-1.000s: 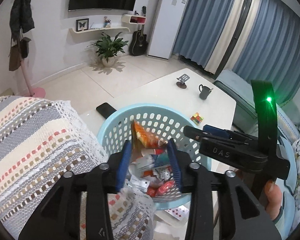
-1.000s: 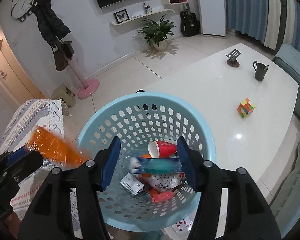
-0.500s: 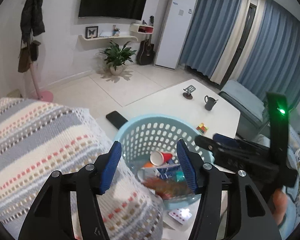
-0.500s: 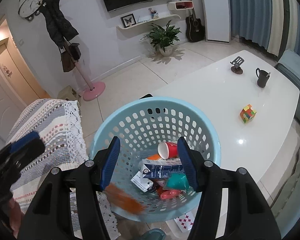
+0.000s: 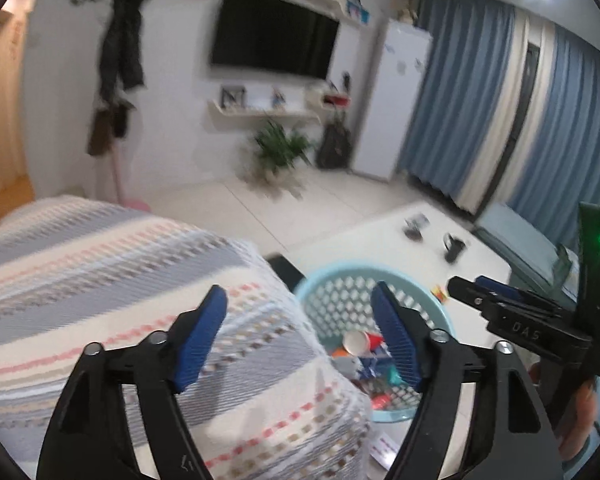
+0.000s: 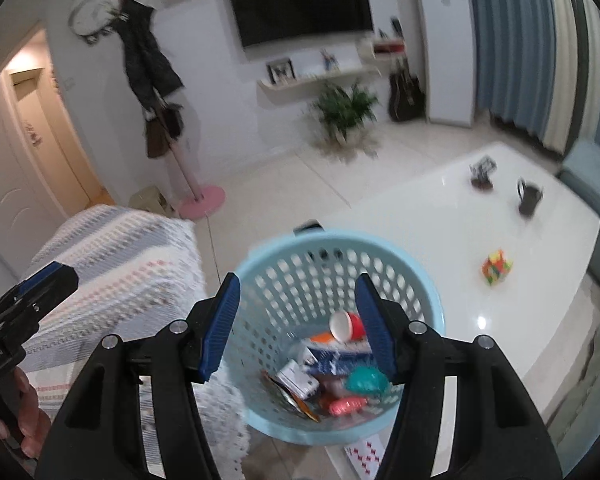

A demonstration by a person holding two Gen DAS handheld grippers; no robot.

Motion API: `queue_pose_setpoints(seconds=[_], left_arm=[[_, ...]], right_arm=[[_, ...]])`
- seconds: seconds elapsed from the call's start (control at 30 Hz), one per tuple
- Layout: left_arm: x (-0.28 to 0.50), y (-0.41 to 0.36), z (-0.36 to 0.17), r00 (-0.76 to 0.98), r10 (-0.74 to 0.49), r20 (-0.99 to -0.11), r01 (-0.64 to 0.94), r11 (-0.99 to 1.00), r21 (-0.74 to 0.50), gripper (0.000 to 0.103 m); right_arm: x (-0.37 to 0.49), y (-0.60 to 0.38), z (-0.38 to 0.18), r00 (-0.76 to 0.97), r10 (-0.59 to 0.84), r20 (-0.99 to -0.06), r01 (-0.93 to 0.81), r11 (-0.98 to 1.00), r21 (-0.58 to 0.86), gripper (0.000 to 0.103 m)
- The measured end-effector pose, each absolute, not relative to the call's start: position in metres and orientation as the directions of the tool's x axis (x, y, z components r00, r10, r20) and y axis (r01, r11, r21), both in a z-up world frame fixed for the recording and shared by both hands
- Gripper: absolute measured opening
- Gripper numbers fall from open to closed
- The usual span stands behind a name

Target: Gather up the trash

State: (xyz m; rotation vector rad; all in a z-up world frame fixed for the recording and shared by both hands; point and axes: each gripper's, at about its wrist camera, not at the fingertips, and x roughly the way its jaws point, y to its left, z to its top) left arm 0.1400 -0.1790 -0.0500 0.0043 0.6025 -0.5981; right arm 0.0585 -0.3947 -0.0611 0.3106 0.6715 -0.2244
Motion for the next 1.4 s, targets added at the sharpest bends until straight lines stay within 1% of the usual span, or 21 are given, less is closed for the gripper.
queue_pose_setpoints(seconds=[0.03,0.1,0.13,0.27,0.37,0.43,0.6,0.73,0.83,0.93,1.03,1.4], left_arm=[[0.13,-0.167,-0.045,0.7,-0.505,-0.505,0.506,0.85,-0.149,0.082],[0.115,-0.151,-0.038,0.75,-0.471,-0.464,0.469,0.874,-0.129,0.086],[0.105,-0.139,-0.037,0.782,-0.445,-0.437,0.441,0.89,-0.117,0.089],[0.085,-0.111,-0.038,0.861,-0.335,-0.382,0.342,0.938,-0.052,0.094],[0.076,-0.099,-0.047,0.901,-0.244,-0.359,0.262,0.965,0.001,0.095],[0.073,-0.095,-0.05,0.906,-0.231,-0.355,0.251,0.968,0.011,0.095],[0.074,-0.075,-0.061,0.892,-0.237,-0.386,0.242,0.97,-0.037,0.095],[0.076,-0.062,-0.059,0.895,-0.23,-0.383,0.21,0.973,-0.093,0.095],[0.078,-0.063,-0.06,0.892,-0.221,-0.393,0.206,0.975,-0.081,0.095],[0.077,-0.062,-0.06,0.899,-0.186,-0.396,0.177,0.982,-0.062,0.095],[0.078,-0.06,-0.06,0.897,-0.184,-0.403,0.171,0.983,-0.07,0.095],[0.088,-0.064,-0.066,0.873,-0.193,-0.449,0.186,0.981,-0.059,0.095]], right_arm=[[0.054,-0.387,-0.054,0.783,-0.108,-0.612,0.292,0.934,0.208,0.068],[0.046,-0.372,-0.044,0.819,-0.106,-0.564,0.265,0.942,0.208,0.072],[0.041,-0.36,-0.038,0.835,-0.122,-0.536,0.259,0.947,0.187,0.074],[0.028,-0.323,-0.025,0.869,-0.214,-0.446,0.279,0.957,0.084,0.08],[0.019,-0.307,-0.016,0.893,-0.222,-0.392,0.278,0.956,0.09,0.083],[0.014,-0.3,-0.012,0.9,-0.228,-0.372,0.282,0.954,0.098,0.084],[0.009,-0.29,-0.013,0.894,-0.246,-0.375,0.298,0.95,0.088,0.084],[0.008,-0.284,-0.018,0.888,-0.243,-0.391,0.3,0.95,0.089,0.084],[0.007,-0.28,-0.021,0.884,-0.243,-0.399,0.3,0.95,0.085,0.084],[0.008,-0.279,-0.024,0.881,-0.231,-0.414,0.293,0.952,0.092,0.085],[0.005,-0.279,-0.026,0.879,-0.241,-0.412,0.3,0.95,0.084,0.088],[-0.003,-0.289,-0.026,0.875,-0.23,-0.425,0.301,0.948,0.106,0.089]])
